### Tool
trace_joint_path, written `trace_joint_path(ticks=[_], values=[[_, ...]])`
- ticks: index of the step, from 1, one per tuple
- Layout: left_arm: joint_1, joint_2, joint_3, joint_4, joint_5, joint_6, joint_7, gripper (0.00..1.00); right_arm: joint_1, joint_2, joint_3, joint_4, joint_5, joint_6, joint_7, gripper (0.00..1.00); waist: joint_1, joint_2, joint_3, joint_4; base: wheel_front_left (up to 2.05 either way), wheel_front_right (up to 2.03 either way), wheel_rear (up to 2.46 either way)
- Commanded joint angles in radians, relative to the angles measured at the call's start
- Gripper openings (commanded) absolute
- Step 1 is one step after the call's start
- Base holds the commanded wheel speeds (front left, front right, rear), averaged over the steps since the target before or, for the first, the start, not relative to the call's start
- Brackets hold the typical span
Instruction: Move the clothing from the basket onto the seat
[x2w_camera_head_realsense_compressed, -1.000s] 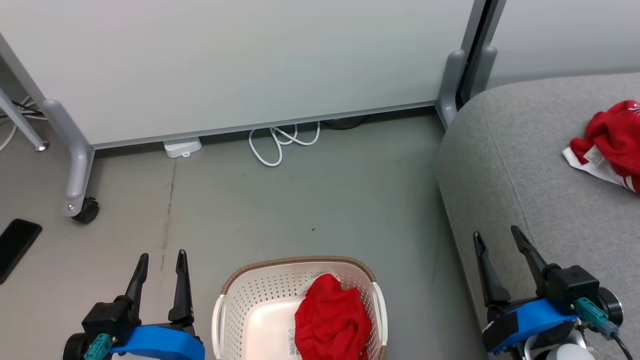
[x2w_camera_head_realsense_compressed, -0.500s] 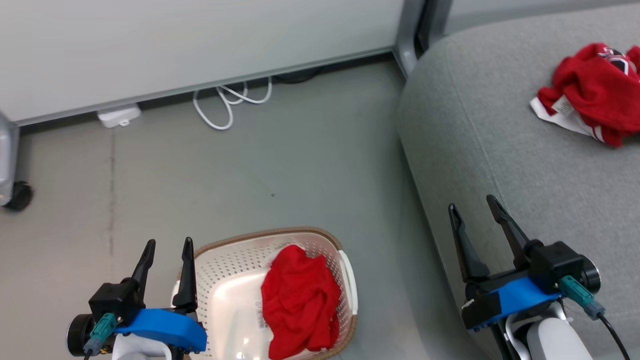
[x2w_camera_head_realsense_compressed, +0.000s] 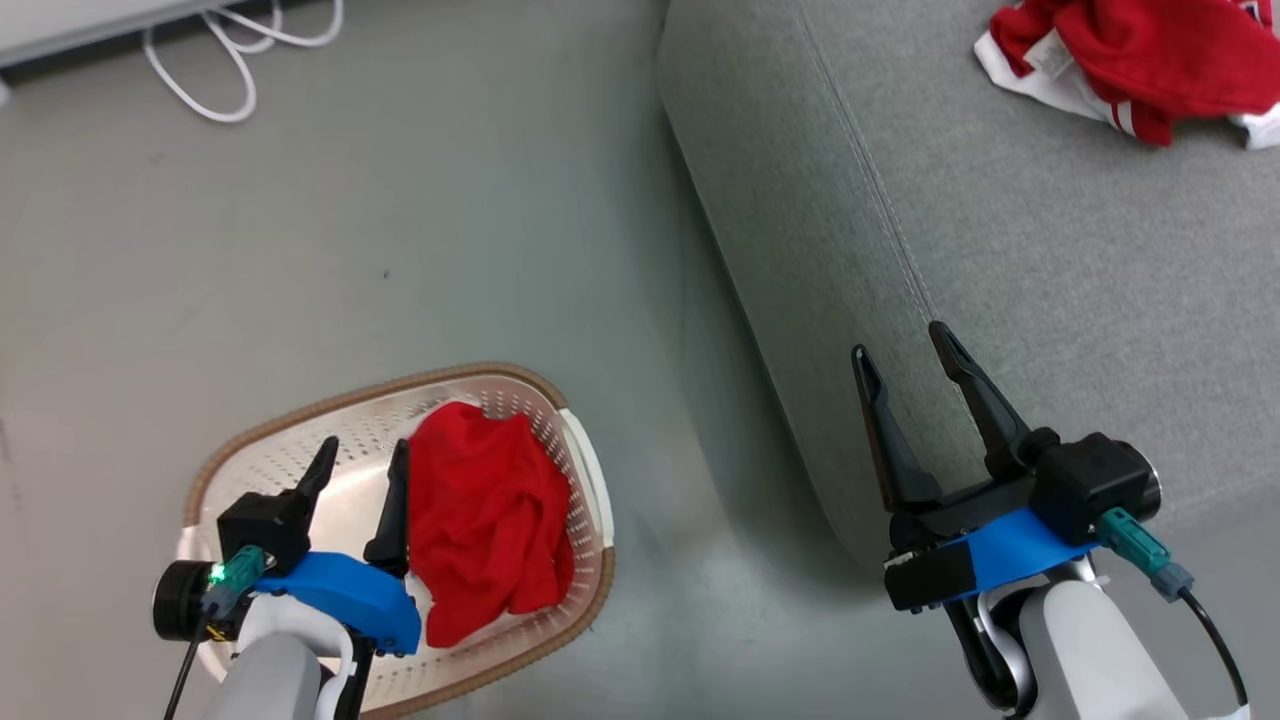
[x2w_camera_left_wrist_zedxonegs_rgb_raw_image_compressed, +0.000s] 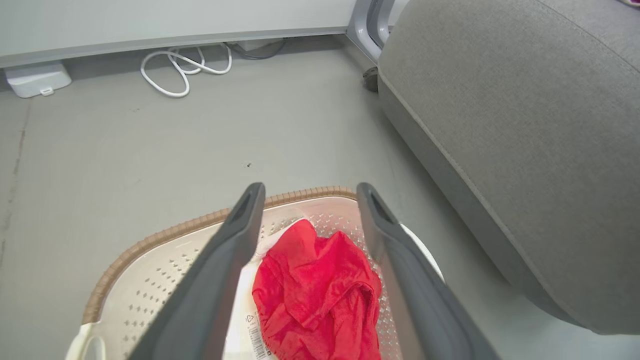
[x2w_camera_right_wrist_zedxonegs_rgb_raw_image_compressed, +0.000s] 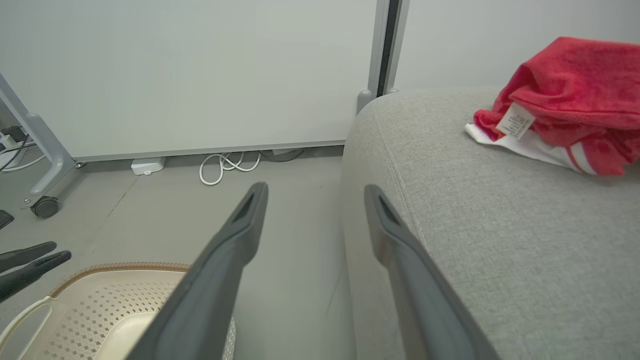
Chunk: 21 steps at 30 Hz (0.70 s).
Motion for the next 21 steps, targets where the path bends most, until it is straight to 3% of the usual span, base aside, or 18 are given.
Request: trace_joint_path(ticks=[1,10,21], values=[[-0.033,0.011,-0.022,0.029,-0.005,-0.002,-0.003,1.0,-0.019,0.001,0.006,-0.003,0.009,0.0,-0.008,1.0,-0.0002,0.0,0.06,-0.047,0.0,0.0,0.0],[-0.135,0.029,-0.192,0.222,-0.035,-0.002,0.005,1.0,-0.055,0.001,0.033,-0.014,0.034,0.0,-0.021,1.0,-0.0002,0.0,0.164,-0.076,0.0,0.0,0.0],[-0.238,0.07,-0.302,0.35,-0.096,-0.002,0.012,1.0,-0.081,0.001,0.05,-0.043,0.066,0.0,-0.027,1.0,-0.0002,0.0,0.281,-0.105,0.0,0.0,0.0]])
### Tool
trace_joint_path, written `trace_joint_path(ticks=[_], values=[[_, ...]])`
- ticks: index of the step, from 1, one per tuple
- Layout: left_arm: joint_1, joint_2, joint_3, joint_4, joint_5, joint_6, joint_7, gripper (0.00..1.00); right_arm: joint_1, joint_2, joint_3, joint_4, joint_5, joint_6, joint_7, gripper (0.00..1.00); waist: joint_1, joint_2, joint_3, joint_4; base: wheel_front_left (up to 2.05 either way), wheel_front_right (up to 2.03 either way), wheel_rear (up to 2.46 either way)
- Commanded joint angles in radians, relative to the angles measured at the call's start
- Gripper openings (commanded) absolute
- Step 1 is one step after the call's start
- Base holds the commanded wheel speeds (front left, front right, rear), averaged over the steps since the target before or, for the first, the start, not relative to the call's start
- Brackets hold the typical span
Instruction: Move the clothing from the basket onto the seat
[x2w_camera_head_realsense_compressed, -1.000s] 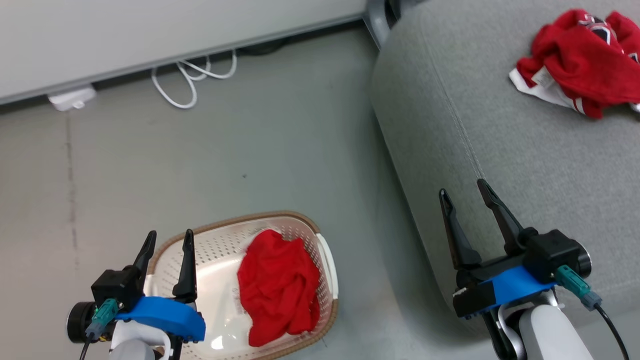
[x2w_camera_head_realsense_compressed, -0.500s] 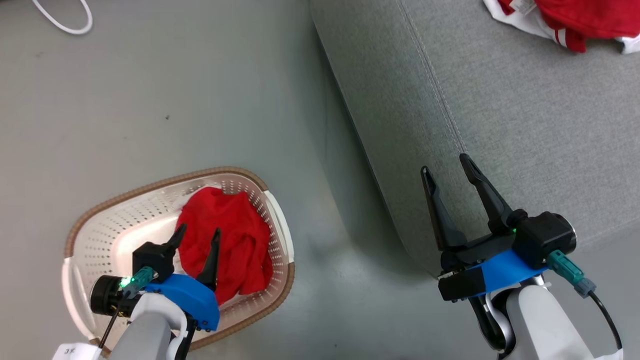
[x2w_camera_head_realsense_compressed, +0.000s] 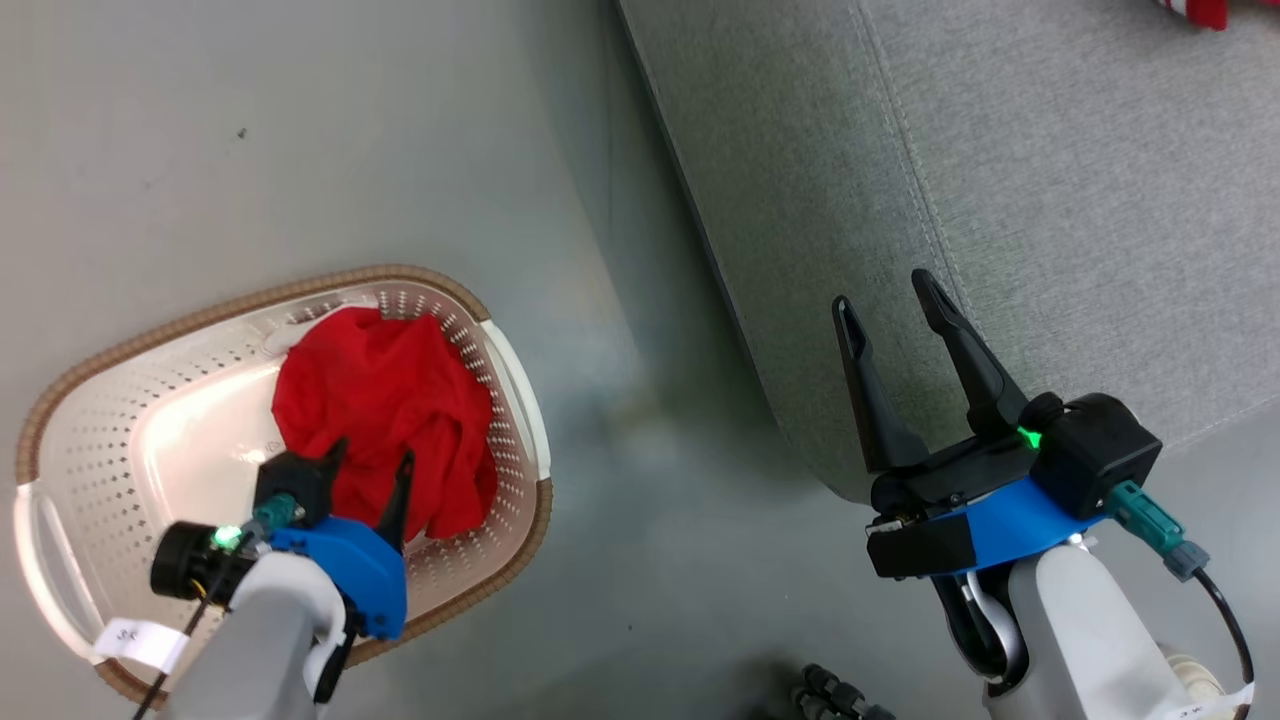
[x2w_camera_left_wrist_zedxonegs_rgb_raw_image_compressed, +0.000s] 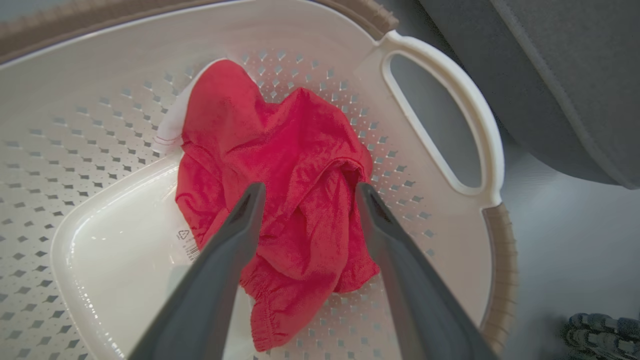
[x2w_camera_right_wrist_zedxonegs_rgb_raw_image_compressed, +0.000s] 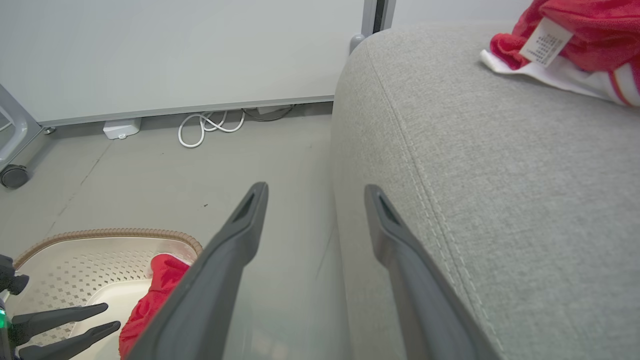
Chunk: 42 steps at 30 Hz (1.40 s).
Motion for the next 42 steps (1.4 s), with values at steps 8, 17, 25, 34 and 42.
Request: trace_joint_path(ticks=[8,17,25,34,42], values=[[-0.146,0.049,-0.004,0.049,-0.006,0.006,-0.009,1.0,-0.04,0.001,0.034,-0.06,0.027,0.0,-0.005,1.0,-0.0002,0.0,0.126,-0.024,0.0,0.0,0.0],[-0.263,0.065,-0.014,0.106,0.012,0.034,0.0,1.0,-0.03,0.001,0.047,-0.095,0.041,0.0,-0.005,1.0,-0.0002,0.0,0.192,-0.022,0.0,0.0,0.0],[-0.33,0.048,-0.029,0.163,0.01,0.036,0.01,1.0,-0.01,0.001,0.045,-0.111,0.045,0.0,-0.005,1.0,-0.0002,0.0,0.213,-0.015,0.0,0.0,0.0],[-0.387,0.016,-0.04,0.215,-0.014,0.016,0.041,1.0,0.013,0.001,0.033,-0.125,0.047,0.0,-0.005,1.0,-0.0002,0.0,0.229,-0.009,0.0,0.0,0.0],[-0.417,0.002,-0.05,0.235,-0.037,0.003,0.045,1.0,0.023,0.001,0.033,-0.135,0.047,0.0,-0.005,1.0,-0.0002,0.0,0.237,-0.005,0.0,0.0,0.0]])
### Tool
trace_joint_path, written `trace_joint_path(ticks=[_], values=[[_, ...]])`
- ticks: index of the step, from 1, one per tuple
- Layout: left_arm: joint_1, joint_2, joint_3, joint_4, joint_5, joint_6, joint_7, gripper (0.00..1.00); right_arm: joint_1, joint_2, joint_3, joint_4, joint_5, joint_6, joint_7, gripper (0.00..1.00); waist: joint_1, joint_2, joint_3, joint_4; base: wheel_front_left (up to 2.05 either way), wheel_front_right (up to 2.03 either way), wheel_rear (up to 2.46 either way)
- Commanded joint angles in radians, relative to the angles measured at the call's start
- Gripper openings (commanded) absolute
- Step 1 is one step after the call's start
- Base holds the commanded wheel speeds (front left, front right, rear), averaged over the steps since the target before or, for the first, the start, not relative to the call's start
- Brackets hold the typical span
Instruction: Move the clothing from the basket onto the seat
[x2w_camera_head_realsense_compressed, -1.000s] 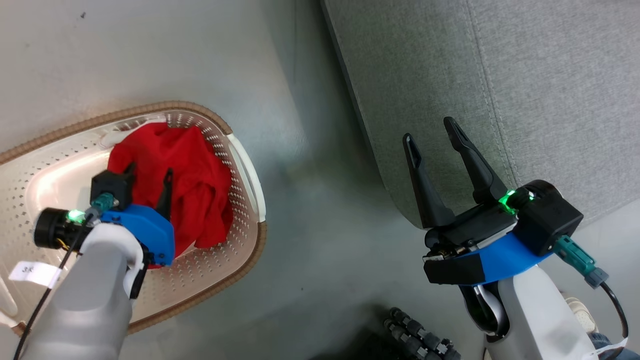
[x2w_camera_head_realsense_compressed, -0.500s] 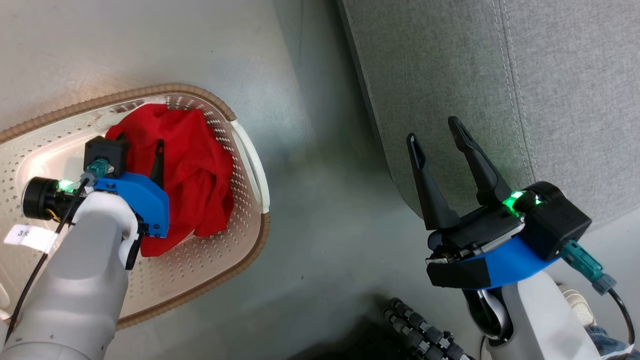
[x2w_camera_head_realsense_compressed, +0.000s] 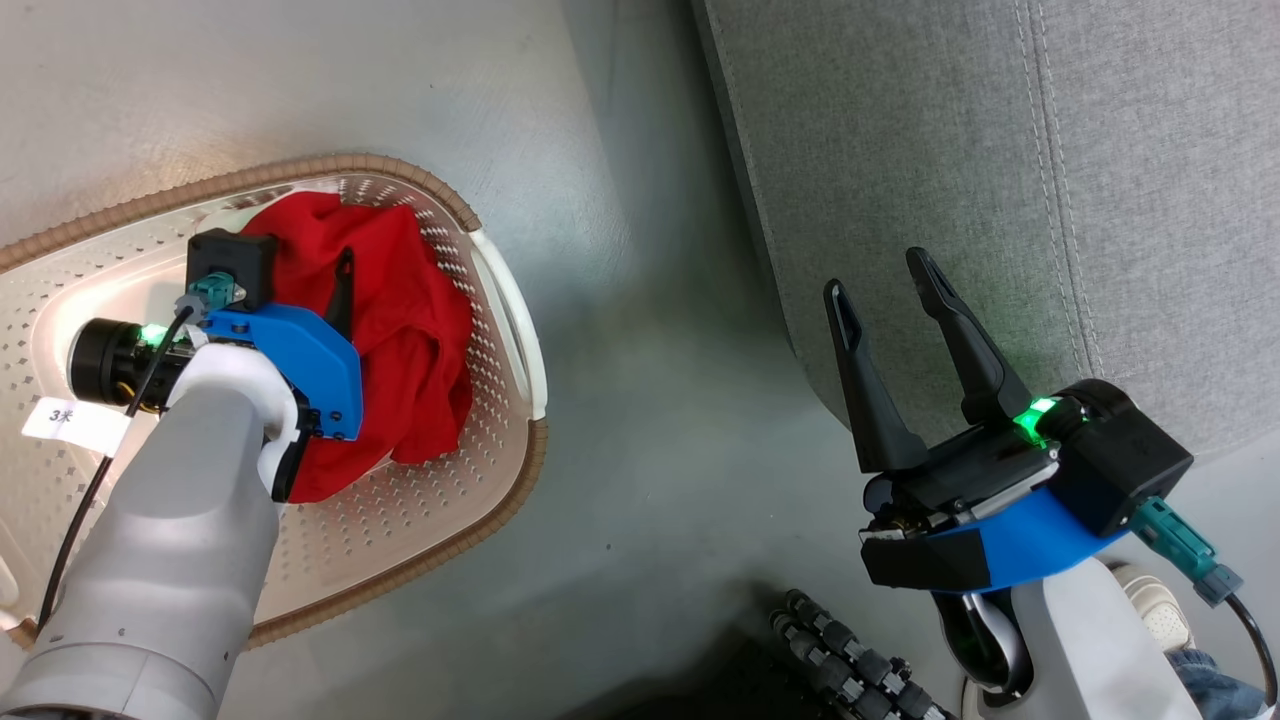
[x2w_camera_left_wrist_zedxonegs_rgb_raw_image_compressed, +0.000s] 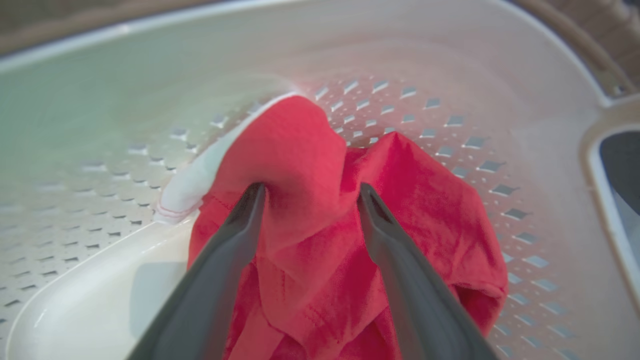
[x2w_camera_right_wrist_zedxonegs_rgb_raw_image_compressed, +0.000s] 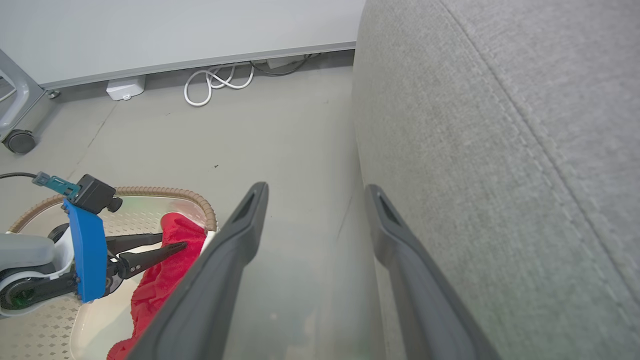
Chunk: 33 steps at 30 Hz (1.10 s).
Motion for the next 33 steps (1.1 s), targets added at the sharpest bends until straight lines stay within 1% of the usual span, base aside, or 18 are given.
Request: trace_joint_path(ticks=[1,5,6,7,8,9,27,33], values=[[-0.017,0.0,-0.003,0.006,-0.006,-0.005,-0.001,1.0,0.007,0.001,-0.002,-0.006,0.003,0.0,-0.004,1.0,-0.0001,0.0,0.001,0.001,0.0,0.0,0.0],[-0.027,-0.003,-0.009,0.019,-0.014,-0.006,-0.003,1.0,0.01,0.001,-0.003,-0.006,0.002,0.0,-0.004,1.0,-0.0001,0.0,0.002,0.002,0.0,0.0,0.0],[-0.027,-0.005,-0.01,0.023,-0.016,-0.007,0.001,0.98,0.01,0.001,-0.004,-0.005,0.001,0.0,-0.004,1.0,-0.0001,0.0,0.002,0.002,0.0,0.0,0.0],[-0.028,-0.007,-0.011,0.027,-0.018,-0.007,0.005,0.65,0.01,0.001,-0.004,-0.006,0.0,0.0,-0.004,1.0,-0.0001,0.0,0.002,0.002,0.0,0.0,0.0],[-0.028,-0.007,-0.012,0.03,-0.02,-0.007,0.004,0.21,0.009,0.001,-0.004,-0.006,0.0,0.0,-0.004,1.0,-0.0001,0.0,0.001,0.002,0.0,0.0,0.0],[-0.029,-0.008,-0.014,0.033,-0.023,-0.008,0.008,0.0,0.009,0.001,-0.004,-0.007,0.0,0.0,-0.004,1.0,-0.0001,0.0,0.001,0.002,0.0,0.0,0.0],[-0.034,-0.001,-0.052,0.044,-0.06,-0.009,-0.004,0.0,-0.017,0.001,0.007,0.001,0.005,0.0,-0.004,1.0,-0.0001,0.0,-0.007,-0.003,0.0,0.0,0.0],[-0.023,0.015,-0.074,0.028,-0.08,-0.009,-0.008,0.0,-0.039,0.001,0.018,0.005,0.008,0.0,-0.004,1.0,-0.0001,0.0,-0.016,-0.006,0.0,0.0,0.0]])
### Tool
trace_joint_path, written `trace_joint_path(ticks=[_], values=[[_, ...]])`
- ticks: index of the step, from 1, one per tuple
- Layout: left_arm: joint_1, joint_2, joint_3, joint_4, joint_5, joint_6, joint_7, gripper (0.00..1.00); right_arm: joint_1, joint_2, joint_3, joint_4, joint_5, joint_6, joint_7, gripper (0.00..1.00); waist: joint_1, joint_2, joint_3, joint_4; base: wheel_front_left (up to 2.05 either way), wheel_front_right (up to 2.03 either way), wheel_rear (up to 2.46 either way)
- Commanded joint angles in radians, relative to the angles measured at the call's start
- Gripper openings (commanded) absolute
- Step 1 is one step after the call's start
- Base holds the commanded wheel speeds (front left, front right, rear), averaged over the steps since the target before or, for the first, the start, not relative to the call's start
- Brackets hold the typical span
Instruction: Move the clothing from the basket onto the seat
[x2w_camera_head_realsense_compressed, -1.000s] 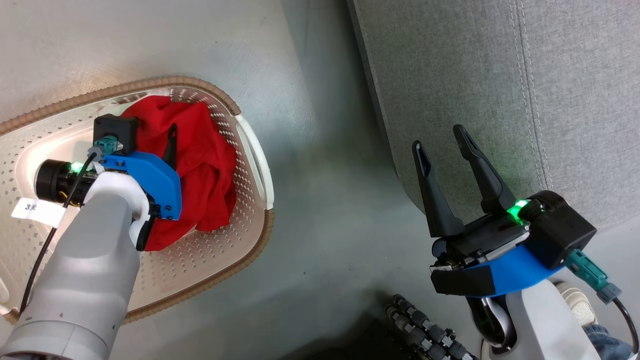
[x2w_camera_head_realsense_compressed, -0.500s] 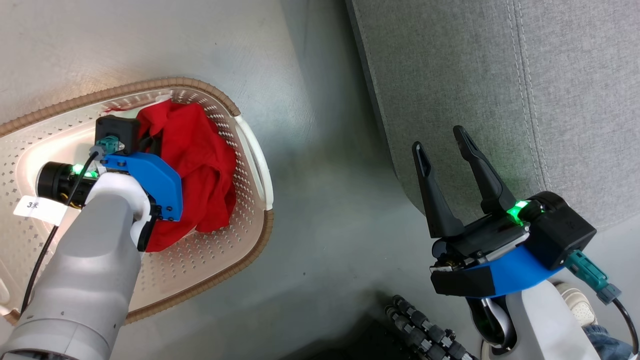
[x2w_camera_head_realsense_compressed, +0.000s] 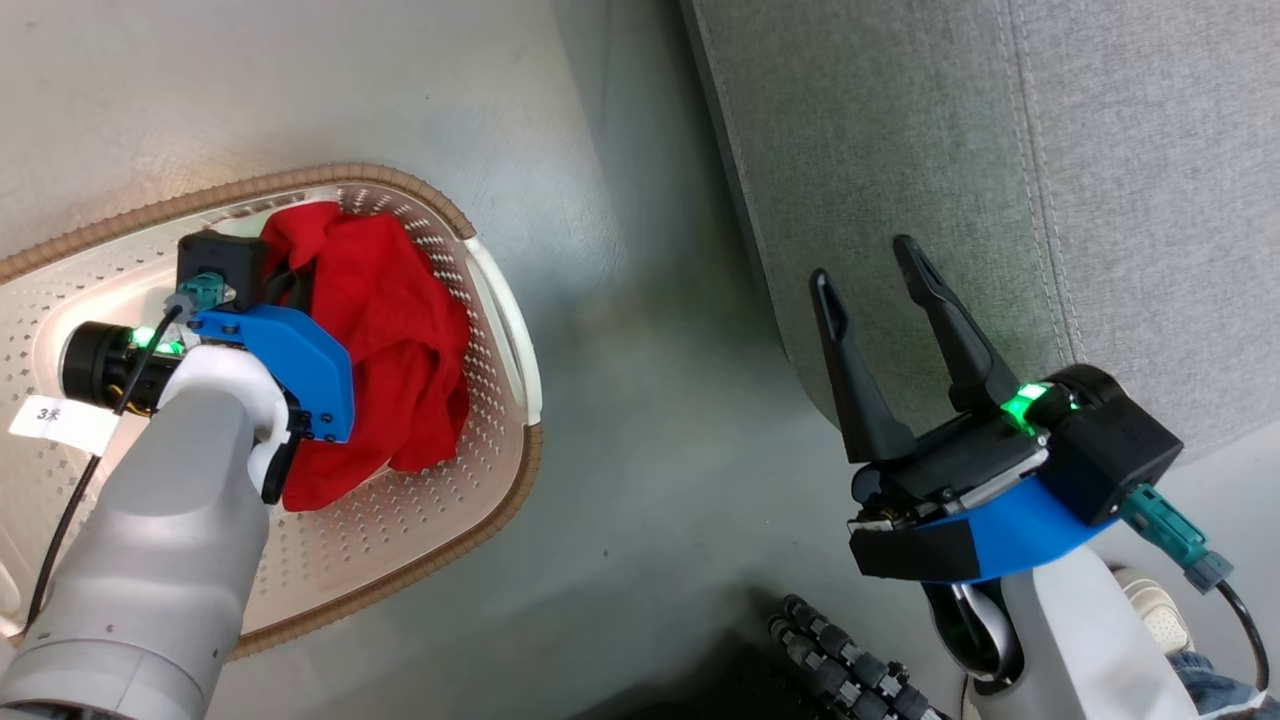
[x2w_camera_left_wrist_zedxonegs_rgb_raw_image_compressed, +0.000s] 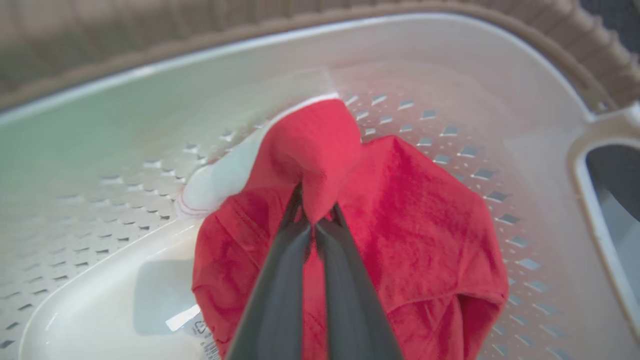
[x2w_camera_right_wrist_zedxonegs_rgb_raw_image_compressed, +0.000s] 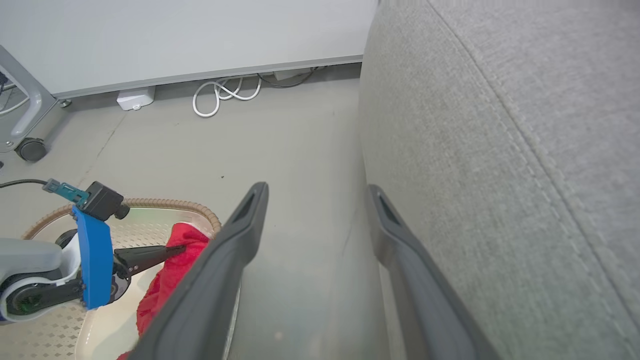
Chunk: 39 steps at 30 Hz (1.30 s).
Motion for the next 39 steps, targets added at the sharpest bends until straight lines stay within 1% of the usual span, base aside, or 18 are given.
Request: trace_joint_path(ticks=[1,9,14,25,32,39], values=[[0.0,0.009,-0.007,-0.009,-0.011,-0.002,-0.007,0.0,-0.021,0.001,0.007,0.0,0.002,0.0,-0.004,1.0,0.0,0.0,-0.005,-0.002,0.0,0.0,0.0],[0.03,0.02,-0.014,-0.029,-0.051,-0.002,-0.025,0.0,-0.065,0.001,0.037,0.015,-0.009,0.0,-0.004,1.0,0.0,0.0,-0.037,-0.004,0.0,0.0,0.0],[0.07,-0.009,-0.028,-0.047,-0.075,-0.002,-0.038,0.0,-0.077,0.001,0.026,0.036,-0.031,0.0,-0.004,1.0,0.0,0.0,-0.094,0.029,0.0,0.0,0.0],[0.191,-0.063,-0.077,-0.099,-0.124,-0.002,-0.055,0.0,-0.047,0.001,-0.008,0.091,-0.084,0.0,-0.004,1.0,0.0,0.0,-0.261,0.108,0.0,0.0,0.0],[0.273,-0.09,-0.105,-0.146,-0.145,-0.002,-0.057,0.0,-0.01,0.0,-0.027,0.133,-0.116,0.0,-0.004,1.0,0.0,0.0,-0.393,0.158,0.0,0.0,0.0],[0.357,-0.099,-0.121,-0.237,-0.122,-0.002,-0.058,0.0,0.034,0.0,-0.035,0.161,-0.145,0.0,0.017,1.0,0.0,0.0,-0.526,0.205,0.0,0.0,0.0]])
